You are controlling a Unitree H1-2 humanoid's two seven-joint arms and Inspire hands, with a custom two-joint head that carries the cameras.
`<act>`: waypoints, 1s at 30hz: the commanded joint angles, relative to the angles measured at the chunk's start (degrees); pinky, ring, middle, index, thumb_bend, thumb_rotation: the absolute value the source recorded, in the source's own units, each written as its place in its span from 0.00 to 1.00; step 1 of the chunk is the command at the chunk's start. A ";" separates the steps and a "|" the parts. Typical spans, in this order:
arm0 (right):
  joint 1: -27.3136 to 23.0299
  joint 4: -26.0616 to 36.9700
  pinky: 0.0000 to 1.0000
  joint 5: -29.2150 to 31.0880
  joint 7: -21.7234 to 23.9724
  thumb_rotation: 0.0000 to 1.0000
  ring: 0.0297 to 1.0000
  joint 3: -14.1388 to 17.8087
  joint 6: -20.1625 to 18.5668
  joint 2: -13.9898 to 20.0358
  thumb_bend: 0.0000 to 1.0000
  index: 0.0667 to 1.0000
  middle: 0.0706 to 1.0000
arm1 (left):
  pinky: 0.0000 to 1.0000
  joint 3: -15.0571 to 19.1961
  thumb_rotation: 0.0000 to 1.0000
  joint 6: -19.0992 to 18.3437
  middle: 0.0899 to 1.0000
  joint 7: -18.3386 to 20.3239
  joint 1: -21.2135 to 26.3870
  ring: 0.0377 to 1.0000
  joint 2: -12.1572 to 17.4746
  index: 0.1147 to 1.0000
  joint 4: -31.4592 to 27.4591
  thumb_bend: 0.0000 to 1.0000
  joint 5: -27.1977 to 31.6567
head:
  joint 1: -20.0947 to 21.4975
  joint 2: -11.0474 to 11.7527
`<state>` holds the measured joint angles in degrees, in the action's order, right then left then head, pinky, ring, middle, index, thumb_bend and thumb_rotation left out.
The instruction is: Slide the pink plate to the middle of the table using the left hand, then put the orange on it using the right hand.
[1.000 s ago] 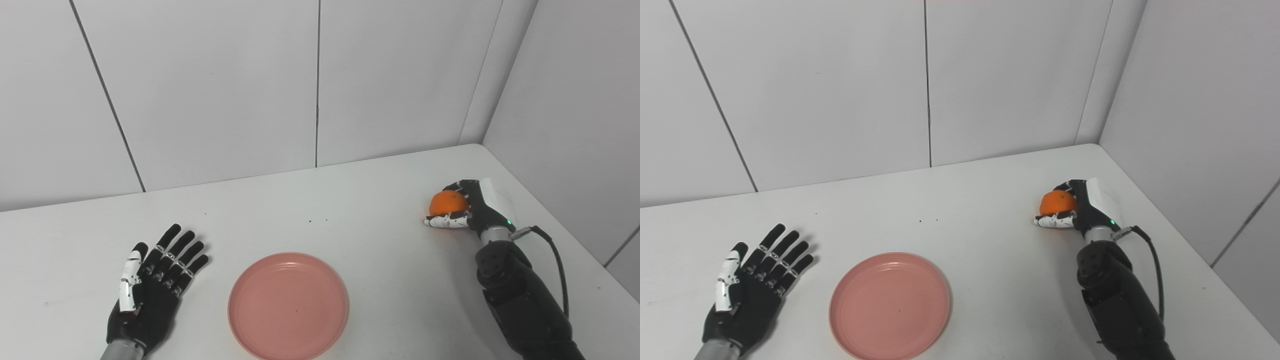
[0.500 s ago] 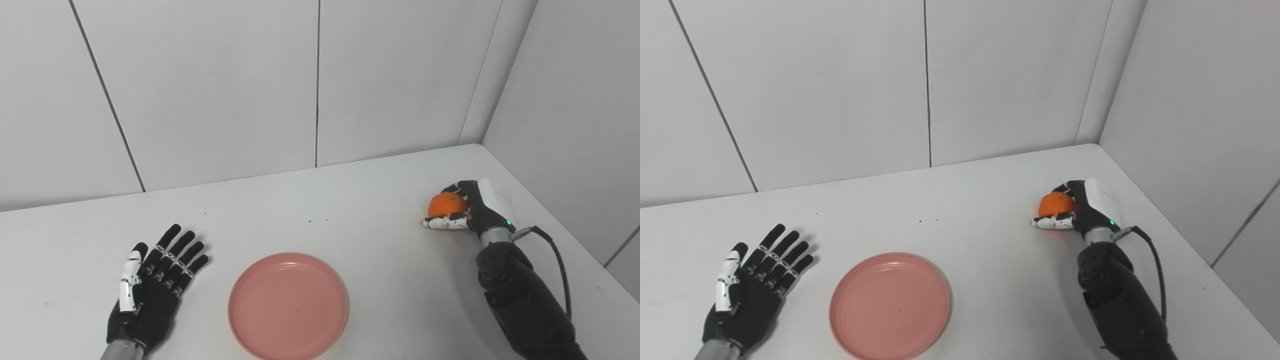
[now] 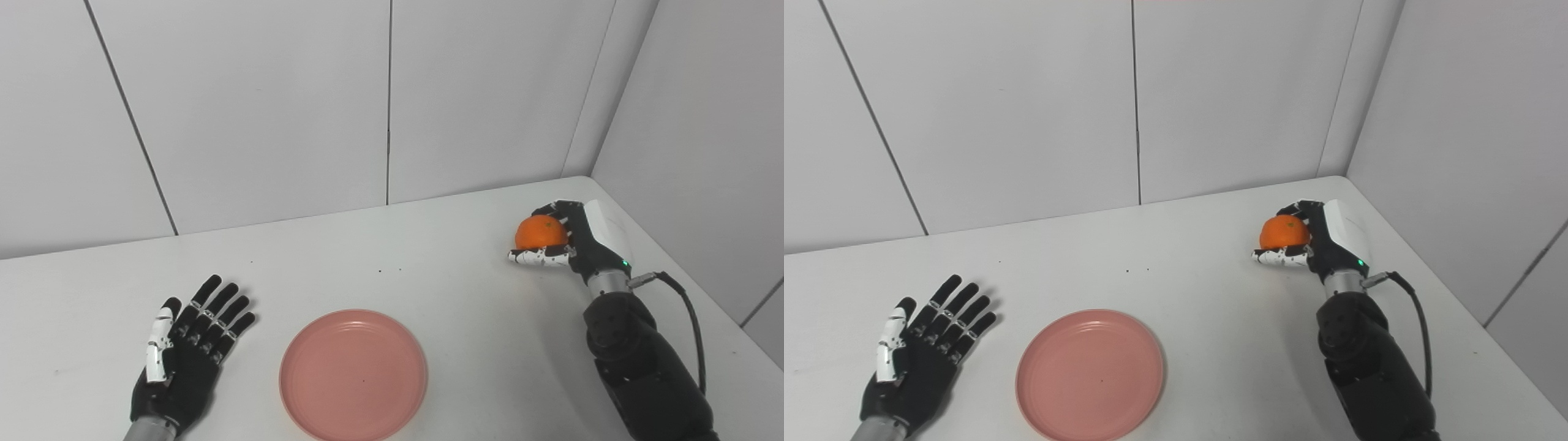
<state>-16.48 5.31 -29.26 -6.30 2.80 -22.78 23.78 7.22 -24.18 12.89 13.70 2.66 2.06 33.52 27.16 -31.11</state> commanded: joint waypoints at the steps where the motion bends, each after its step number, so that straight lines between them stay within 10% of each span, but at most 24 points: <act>1: -1.50 4.17 0.36 -1.53 0.16 0.13 0.42 -0.22 0.23 0.65 0.52 0.45 0.45 | 0.81 -0.22 1.00 -2.00 0.82 -1.13 -1.19 0.83 -0.34 0.81 0.18 0.31 -0.48 | -0.53 -0.07; 12: -2.92 16.55 0.34 -6.53 6.64 0.13 0.41 -6.49 -1.46 -4.27 0.52 0.45 0.45 | 0.79 -1.84 1.00 -1.55 0.81 -2.94 -1.91 0.81 -2.02 0.80 -1.51 0.32 -2.16 | -5.75 -0.19; 30: -2.37 19.62 0.29 -8.93 12.57 0.13 0.35 -18.99 2.56 -14.44 0.52 0.45 0.41 | 0.77 -3.71 1.00 0.79 0.80 -4.99 -3.17 0.80 -6.27 0.79 -2.69 0.33 -7.00 | -17.48 -2.58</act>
<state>-17.12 23.07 -37.28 6.20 -15.87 -22.23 9.93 3.90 -22.81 9.55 11.64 -2.97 -1.08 27.84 9.76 -33.66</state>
